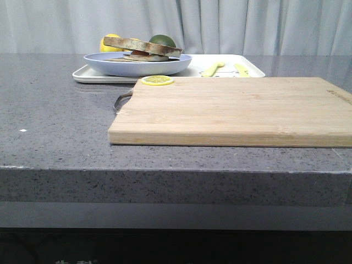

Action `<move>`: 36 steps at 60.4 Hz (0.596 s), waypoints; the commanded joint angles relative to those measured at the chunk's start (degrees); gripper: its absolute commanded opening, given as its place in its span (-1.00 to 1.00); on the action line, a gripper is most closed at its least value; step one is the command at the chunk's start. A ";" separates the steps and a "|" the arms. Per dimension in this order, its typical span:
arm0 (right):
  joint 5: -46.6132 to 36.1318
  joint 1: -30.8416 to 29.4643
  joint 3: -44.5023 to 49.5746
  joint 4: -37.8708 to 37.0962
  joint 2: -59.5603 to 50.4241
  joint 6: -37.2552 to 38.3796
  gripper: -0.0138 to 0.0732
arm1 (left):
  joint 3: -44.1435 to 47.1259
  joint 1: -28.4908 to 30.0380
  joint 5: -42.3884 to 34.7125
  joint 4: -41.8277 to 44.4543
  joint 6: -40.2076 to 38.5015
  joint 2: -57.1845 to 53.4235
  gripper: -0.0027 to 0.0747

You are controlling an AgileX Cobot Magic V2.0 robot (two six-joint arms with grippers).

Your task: Place bread and move sandwich to tray

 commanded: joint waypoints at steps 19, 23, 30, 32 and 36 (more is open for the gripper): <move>-3.41 -0.31 -1.21 -0.90 0.01 0.18 -0.84 | -1.53 -0.06 -4.57 -0.43 -0.52 -0.27 -0.98; -3.41 -0.31 -1.21 -0.90 0.01 0.18 -0.84 | -1.26 -0.06 -5.01 -0.43 -0.52 -0.27 -0.98; -3.41 -0.31 -1.21 -0.90 0.01 0.18 -0.84 | 2.49 1.08 -9.59 -0.43 -0.52 -2.40 -0.98; -3.41 -0.31 -1.21 -0.90 0.01 0.18 -0.84 | 4.17 1.95 -11.31 0.41 -0.52 -3.18 -0.98; -3.41 -0.31 -1.21 -0.90 0.01 0.18 -0.84 | 8.47 5.26 -16.52 1.10 -0.52 -5.83 -0.98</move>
